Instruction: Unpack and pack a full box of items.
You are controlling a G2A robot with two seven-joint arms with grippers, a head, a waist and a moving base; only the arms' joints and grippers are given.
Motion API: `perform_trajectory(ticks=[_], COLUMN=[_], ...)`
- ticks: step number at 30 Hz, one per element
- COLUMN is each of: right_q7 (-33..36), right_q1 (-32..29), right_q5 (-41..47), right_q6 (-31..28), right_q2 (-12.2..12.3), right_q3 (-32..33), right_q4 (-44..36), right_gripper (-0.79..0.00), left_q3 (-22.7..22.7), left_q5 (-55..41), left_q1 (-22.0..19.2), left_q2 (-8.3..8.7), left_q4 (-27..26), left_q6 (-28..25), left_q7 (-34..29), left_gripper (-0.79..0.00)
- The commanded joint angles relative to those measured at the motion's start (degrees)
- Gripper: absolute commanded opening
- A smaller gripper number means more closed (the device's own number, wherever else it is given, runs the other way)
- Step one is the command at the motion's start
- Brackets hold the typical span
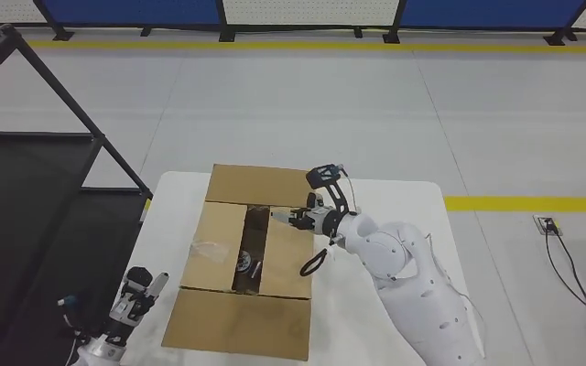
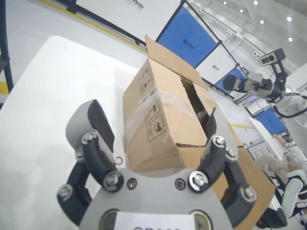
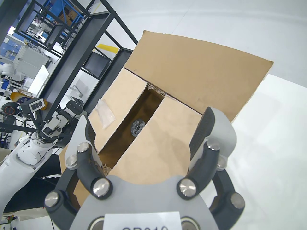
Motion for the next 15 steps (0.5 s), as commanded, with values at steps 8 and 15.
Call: perform_trajectory(ticks=[8, 15], right_q7=[-0.16, 0.20], right_q1=[0.31, -1.16], right_q5=[0.38, 0.03], right_q6=[-0.07, 0.12], right_q2=[-0.01, 0.42], right_q3=[-1.20, -0.69], right_q4=[0.59, -0.99], right_gripper=[0.000, 0.000], left_q3=[4.19, 6.09], left_q5=[-2.98, -2.37], left_q1=[-5.60, -7.26], left_q2=[0.11, 0.37], left_q4=[1.76, 0.54], left_q6=[-1.08, -2.80], left_q7=[-6.56, -10.05], left_gripper=[0.000, 0.000])
